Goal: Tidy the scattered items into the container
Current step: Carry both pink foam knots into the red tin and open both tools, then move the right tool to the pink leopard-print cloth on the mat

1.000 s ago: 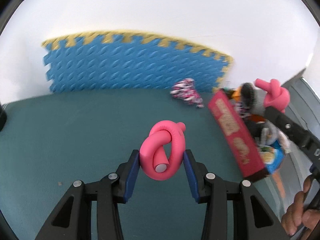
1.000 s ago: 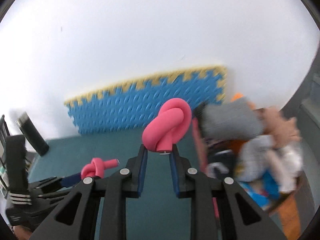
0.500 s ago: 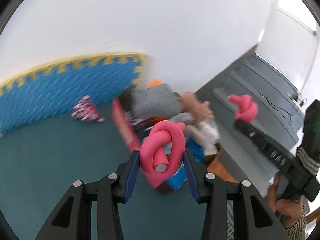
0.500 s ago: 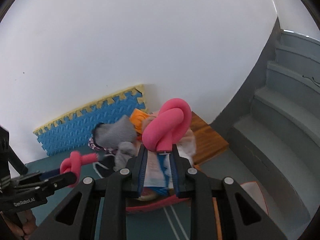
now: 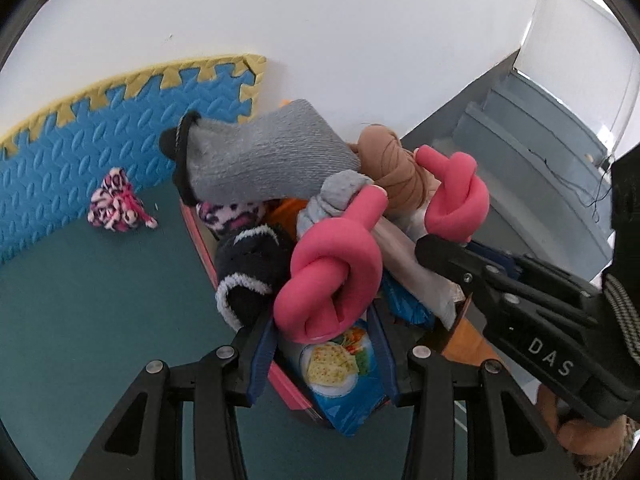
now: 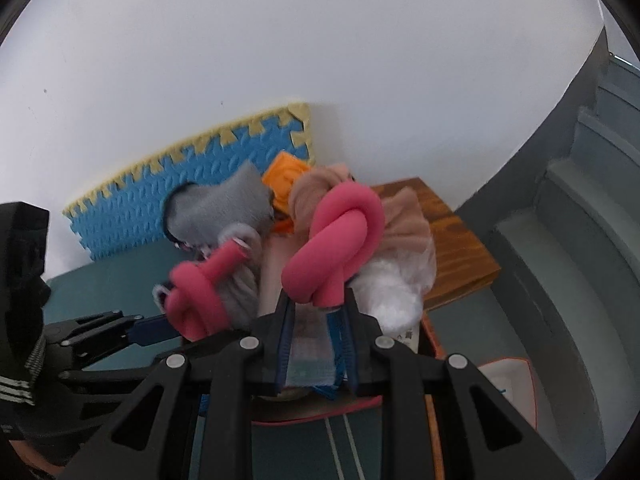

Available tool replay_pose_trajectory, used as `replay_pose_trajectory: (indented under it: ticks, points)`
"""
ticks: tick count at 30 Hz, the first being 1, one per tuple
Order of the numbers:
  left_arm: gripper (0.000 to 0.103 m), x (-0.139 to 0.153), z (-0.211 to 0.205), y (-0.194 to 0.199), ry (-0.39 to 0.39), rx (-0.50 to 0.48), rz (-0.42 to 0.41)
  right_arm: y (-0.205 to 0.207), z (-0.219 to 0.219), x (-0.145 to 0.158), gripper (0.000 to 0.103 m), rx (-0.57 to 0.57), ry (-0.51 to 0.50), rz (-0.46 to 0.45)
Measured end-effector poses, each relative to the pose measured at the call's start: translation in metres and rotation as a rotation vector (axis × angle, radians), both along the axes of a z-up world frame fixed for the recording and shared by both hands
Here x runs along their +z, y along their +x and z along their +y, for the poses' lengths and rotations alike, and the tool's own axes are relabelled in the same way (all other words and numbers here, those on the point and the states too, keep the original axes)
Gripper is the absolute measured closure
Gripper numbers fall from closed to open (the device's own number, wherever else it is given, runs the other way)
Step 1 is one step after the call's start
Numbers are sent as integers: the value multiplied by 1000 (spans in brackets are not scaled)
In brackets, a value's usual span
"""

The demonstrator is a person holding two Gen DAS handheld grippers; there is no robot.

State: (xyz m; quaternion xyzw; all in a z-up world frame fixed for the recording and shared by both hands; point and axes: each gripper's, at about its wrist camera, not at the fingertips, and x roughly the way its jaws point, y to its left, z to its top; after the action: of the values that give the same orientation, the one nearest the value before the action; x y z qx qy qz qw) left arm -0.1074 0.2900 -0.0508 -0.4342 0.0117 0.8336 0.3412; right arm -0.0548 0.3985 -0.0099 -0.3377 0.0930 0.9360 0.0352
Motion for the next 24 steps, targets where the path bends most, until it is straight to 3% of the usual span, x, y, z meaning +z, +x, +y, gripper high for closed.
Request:
replay_pose_trajectory:
  ticks: [4,8,9,13,18,21,24]
  points:
    - [56,6,-10,0,31,7,-26,8,0,3,77,5,-2,16]
    - [43,21,-20,9,62,15,3,19,-6,13,42,-15,55,44]
    - [43,25,-22,11,71,16,11,22,-7,16,39,-21,65,52]
    - [43,40,-33,17,101,26,34,34,-10,26,39,-39,70,79]
    - [43,43,-49,18,110,50,37,31,3,15,40,-31,-39,50]
    - [43,38,-54,19,95,56,26,26,15,-3,52,-26,-135,37]
    - [43,34,-56,17,88,60,20,26,19,-6,52,-25,-165,43]
